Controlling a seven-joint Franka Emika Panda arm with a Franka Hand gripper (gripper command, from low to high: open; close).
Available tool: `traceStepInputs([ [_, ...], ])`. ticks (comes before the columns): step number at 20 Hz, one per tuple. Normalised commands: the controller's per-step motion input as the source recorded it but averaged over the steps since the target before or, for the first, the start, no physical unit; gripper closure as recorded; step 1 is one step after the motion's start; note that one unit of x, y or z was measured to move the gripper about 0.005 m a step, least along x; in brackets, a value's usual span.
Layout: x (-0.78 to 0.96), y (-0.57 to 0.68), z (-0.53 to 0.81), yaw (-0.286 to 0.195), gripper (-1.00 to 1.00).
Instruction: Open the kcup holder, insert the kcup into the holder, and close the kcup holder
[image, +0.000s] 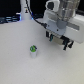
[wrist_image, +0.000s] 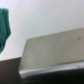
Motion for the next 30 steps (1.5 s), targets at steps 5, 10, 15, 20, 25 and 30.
traceStepInputs([
  [5,0.03,-0.48,0.39,-0.239,-1.0],
  [10,-0.05,-0.37,0.33,-0.276,-1.0],
  [15,-0.13,-0.32,0.24,-0.285,-1.0],
  [20,-0.24,-0.32,0.05,-0.281,-1.0],
  [25,-0.32,-0.33,-0.05,-0.275,-1.0],
  [30,-0.38,-0.38,-0.25,-0.269,-1.0],
])
